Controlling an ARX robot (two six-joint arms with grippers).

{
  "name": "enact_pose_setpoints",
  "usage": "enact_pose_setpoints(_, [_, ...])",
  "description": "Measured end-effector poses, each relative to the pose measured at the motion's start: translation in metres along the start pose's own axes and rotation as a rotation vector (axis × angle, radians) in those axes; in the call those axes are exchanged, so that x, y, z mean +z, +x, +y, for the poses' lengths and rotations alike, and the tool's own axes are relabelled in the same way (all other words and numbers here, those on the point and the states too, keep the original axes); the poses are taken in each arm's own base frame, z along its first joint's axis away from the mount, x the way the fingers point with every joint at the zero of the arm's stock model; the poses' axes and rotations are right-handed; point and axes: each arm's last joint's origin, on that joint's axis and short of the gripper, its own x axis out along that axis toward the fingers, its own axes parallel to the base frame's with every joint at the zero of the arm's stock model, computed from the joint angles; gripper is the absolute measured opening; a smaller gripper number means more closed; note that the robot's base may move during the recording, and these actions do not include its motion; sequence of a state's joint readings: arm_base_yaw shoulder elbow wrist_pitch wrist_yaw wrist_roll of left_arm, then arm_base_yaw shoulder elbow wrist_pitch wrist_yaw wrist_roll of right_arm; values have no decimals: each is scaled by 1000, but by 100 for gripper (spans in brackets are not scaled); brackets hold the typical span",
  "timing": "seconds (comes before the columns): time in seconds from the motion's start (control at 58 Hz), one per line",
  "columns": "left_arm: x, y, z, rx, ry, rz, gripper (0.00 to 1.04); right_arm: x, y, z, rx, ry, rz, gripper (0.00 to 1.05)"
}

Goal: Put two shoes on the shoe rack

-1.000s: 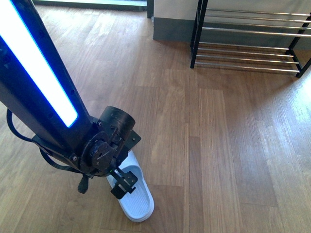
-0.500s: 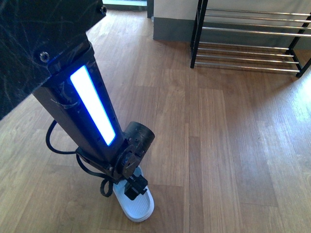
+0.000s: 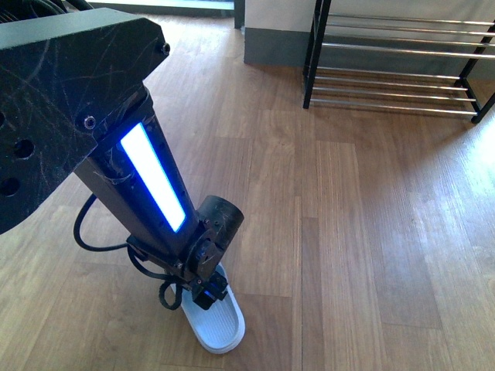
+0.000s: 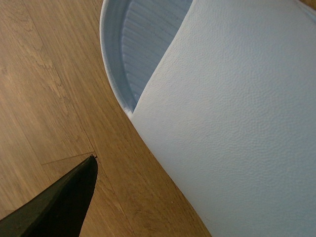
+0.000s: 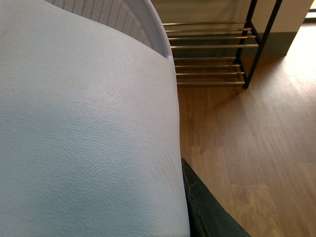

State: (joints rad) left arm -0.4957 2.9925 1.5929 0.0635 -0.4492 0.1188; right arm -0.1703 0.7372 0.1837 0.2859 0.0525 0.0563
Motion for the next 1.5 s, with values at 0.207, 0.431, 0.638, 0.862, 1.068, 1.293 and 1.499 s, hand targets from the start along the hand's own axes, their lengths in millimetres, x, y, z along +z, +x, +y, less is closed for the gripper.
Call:
enact_pose_setpoints(0.207, [-1, 3, -2, 3, 29, 28, 74, 0, 0, 0, 0, 0, 0, 1])
enact_pose_setpoints(0.431, [-7, 7, -4, 17, 71, 62, 38, 0, 0, 0, 0, 0, 0, 1])
enact_pose_setpoints(0.638, [-8, 6, -2, 11, 87, 55, 8, 0, 0, 0, 0, 0, 0, 1])
enact_pose_setpoints(0.862, [1, -20, 14, -49, 129, -47, 2, 0, 0, 0, 0, 0, 0, 1])
enact_pose_setpoints(1.068, [18, -66, 41, -22, 151, -189, 2, 0, 0, 0, 0, 0, 0, 1])
enact_pose_setpoints(1.293, [14, -154, 92, 35, 119, -404, 2, 0, 0, 0, 0, 0, 0, 1])
enact_pose_setpoints(1.499, [-22, -230, 135, 111, 53, -556, 2, 0, 0, 0, 0, 0, 0, 1])
